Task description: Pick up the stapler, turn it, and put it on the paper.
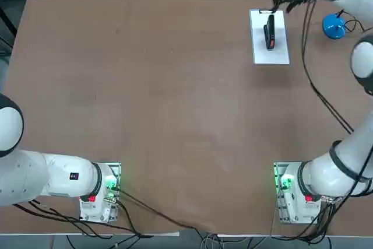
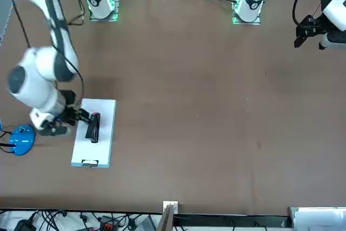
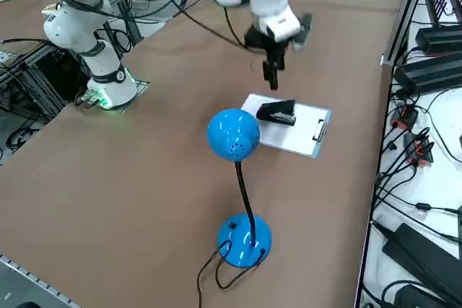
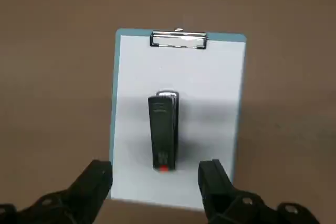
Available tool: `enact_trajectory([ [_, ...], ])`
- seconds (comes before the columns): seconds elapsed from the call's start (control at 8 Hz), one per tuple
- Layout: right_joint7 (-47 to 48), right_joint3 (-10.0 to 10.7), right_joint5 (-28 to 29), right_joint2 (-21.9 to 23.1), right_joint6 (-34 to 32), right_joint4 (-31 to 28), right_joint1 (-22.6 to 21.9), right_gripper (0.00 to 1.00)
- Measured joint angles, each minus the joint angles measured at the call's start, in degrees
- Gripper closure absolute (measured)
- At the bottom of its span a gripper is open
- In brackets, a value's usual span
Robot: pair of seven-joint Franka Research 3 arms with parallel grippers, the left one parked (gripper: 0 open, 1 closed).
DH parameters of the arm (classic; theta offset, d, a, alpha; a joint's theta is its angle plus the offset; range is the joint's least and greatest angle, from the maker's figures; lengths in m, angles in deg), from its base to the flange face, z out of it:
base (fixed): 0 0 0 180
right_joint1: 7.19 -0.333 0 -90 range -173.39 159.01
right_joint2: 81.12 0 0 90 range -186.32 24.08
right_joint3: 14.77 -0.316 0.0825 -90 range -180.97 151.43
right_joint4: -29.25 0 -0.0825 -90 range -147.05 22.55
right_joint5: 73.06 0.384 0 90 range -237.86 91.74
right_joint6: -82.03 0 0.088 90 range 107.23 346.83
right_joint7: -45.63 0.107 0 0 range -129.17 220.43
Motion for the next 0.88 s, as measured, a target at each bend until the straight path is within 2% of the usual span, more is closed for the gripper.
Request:
enact_trajectory([
  [0.12, -0.3, 0.2, 0.0, 3.9, -5.2, 1.1, 0.5, 0.00],
  [0.38, 0.1, 0.2, 0.0, 10.3, -11.5, 1.7, 0.6, 0.00],
  [0.88, 0.9, 1.5, -1.9, 18.9, -25.0, 3.2, 2.1, 0.00],
])
